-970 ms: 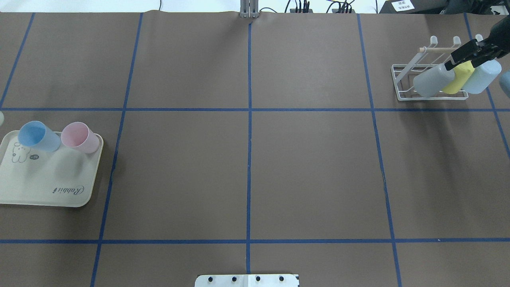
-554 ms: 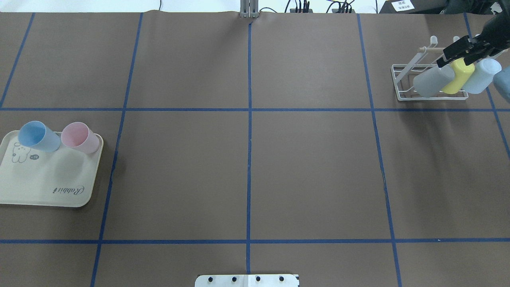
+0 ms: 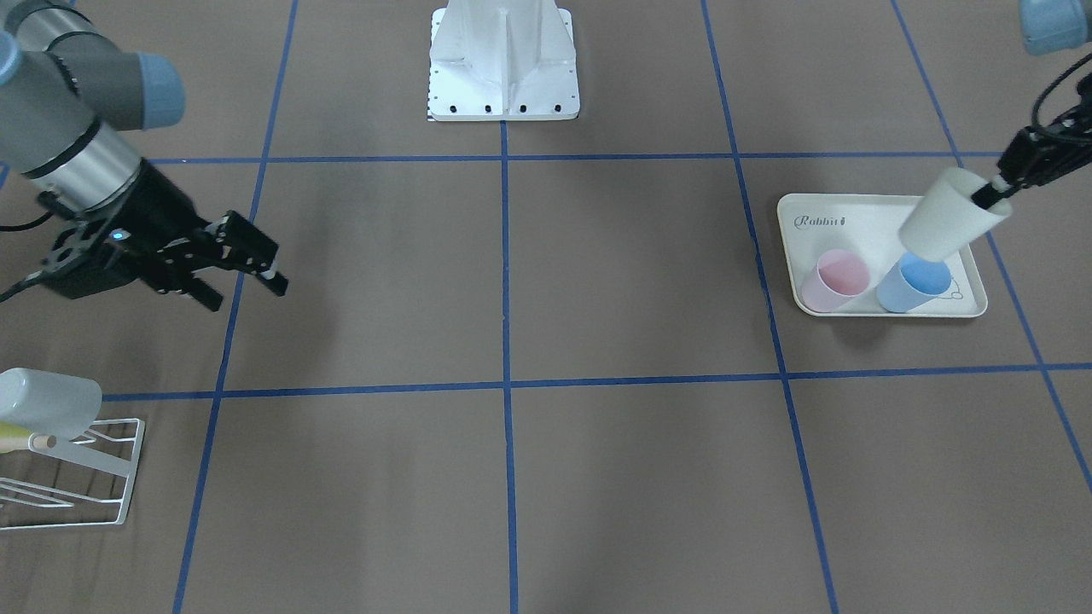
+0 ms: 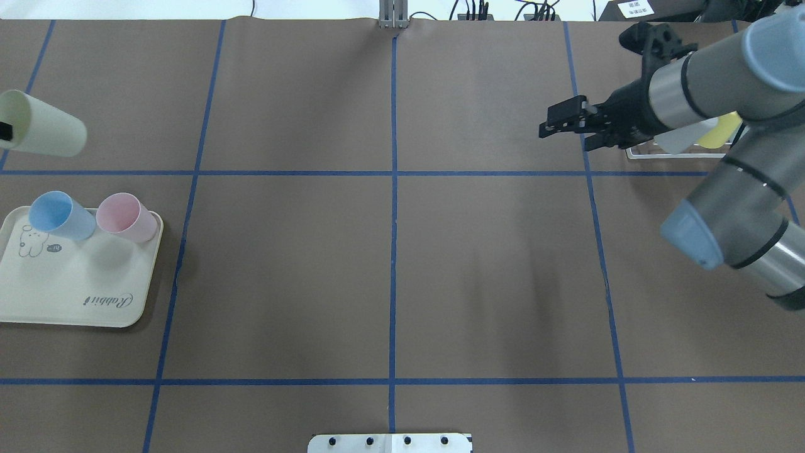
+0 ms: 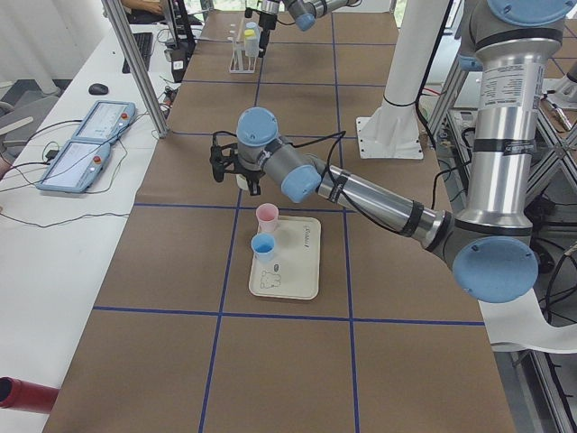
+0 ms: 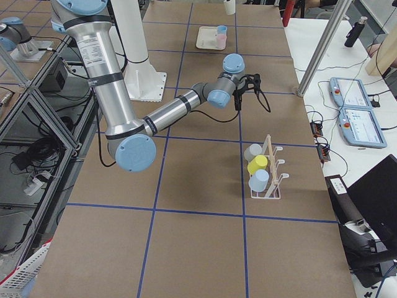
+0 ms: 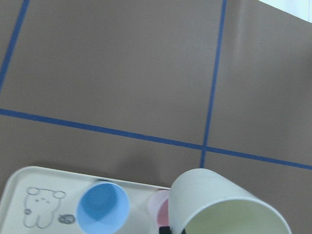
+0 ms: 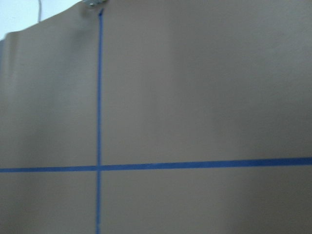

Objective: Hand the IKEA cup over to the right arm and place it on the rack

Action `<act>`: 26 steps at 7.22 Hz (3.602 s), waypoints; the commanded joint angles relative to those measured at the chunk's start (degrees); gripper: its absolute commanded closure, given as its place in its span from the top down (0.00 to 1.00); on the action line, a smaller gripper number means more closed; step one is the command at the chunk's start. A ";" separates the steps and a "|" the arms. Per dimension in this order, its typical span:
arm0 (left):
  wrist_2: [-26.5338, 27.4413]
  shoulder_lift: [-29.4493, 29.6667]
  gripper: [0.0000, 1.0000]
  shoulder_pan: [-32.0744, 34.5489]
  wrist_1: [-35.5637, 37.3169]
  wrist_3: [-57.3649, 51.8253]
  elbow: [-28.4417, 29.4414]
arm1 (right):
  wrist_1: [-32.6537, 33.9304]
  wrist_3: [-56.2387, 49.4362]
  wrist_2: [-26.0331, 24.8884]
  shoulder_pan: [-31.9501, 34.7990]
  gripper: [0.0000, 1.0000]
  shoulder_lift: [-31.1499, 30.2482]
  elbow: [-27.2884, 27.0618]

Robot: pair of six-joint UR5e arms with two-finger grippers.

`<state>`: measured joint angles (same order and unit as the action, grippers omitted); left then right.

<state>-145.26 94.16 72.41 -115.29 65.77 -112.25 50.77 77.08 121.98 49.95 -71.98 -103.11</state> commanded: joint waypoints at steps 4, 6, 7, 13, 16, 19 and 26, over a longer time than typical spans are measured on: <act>6.65 14.54 0.00 -20.89 -35.12 45.97 4.39 | -43.95 34.59 -6.48 -12.33 0.98 1.22 -0.42; 19.49 17.36 0.00 -29.21 -50.75 62.65 4.84 | -49.26 38.75 -10.87 -15.31 0.98 3.77 -0.42; 24.88 17.46 0.00 -32.13 -56.31 67.52 4.85 | -49.88 38.50 -11.59 -16.63 0.98 4.56 -0.07; 36.77 17.90 0.00 -40.31 -78.93 80.47 10.65 | -56.92 39.02 -21.61 -20.86 0.98 9.14 0.37; 40.93 18.34 0.00 -43.67 -81.85 81.28 10.91 | -56.92 38.93 -21.70 -21.48 0.98 9.49 0.37; 41.37 19.39 0.00 -44.90 -81.94 81.28 10.91 | -57.36 38.93 -21.70 -21.30 0.66 9.40 0.37; 47.09 9.32 1.00 -37.01 -77.74 69.09 11.09 | -55.61 32.48 -19.96 -11.06 0.23 5.81 4.90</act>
<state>-97.95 107.61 32.69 -194.55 139.19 -101.27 -5.89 113.57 100.98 34.20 -64.61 -101.13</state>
